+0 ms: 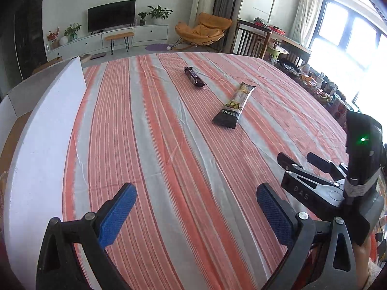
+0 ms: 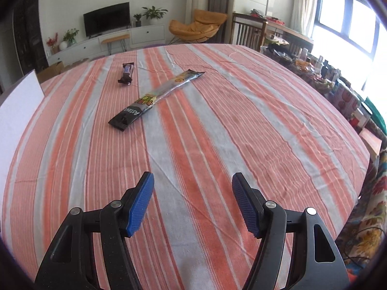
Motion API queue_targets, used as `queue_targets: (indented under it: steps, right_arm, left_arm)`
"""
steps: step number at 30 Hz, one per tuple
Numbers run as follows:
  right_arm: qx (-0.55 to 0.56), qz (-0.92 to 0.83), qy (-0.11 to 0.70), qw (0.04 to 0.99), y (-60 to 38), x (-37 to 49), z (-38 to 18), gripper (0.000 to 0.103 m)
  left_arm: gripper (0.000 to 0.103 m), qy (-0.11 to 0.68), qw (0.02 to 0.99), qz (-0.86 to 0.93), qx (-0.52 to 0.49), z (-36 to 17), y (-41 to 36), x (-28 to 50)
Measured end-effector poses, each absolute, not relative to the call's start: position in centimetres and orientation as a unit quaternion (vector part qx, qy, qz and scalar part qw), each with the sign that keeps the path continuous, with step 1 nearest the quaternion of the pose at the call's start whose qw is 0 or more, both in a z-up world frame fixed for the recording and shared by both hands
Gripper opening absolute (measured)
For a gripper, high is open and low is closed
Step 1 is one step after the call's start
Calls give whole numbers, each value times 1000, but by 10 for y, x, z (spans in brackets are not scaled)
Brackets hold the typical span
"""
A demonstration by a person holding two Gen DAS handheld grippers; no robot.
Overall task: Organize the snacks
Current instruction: 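Move both grippers back over the remaining snacks on the table, then grasp the black Astavt stick with the right gripper, lift and set it down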
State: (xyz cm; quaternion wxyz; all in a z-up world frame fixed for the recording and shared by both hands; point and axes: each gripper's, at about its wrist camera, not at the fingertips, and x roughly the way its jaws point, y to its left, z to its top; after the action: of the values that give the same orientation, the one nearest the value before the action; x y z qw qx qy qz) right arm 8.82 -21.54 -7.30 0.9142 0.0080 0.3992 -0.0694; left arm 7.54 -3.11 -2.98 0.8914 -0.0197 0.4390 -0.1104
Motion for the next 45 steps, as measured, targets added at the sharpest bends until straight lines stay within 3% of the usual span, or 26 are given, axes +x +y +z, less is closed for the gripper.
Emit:
queue_targets:
  steps: [9, 27, 31, 37, 45]
  right_arm:
    - [76, -70, 439, 892, -239, 96, -91, 70]
    - [68, -47, 455, 887, -230, 94, -94, 87]
    - [179, -25, 450, 875, -255, 95, -86, 85]
    - [146, -2, 473, 869, -234, 184, -60, 85]
    - [126, -45, 524, 841, -197, 269, -84, 83]
  left_arm:
    - [99, 474, 880, -26, -6, -85, -17, 133]
    - [103, 458, 889, -14, 7, -90, -9, 137]
    - [103, 457, 889, -14, 7, -91, -9, 137]
    - [103, 458, 889, -14, 8, -90, -8, 138]
    - [103, 458, 889, -14, 8, -90, -9, 138]
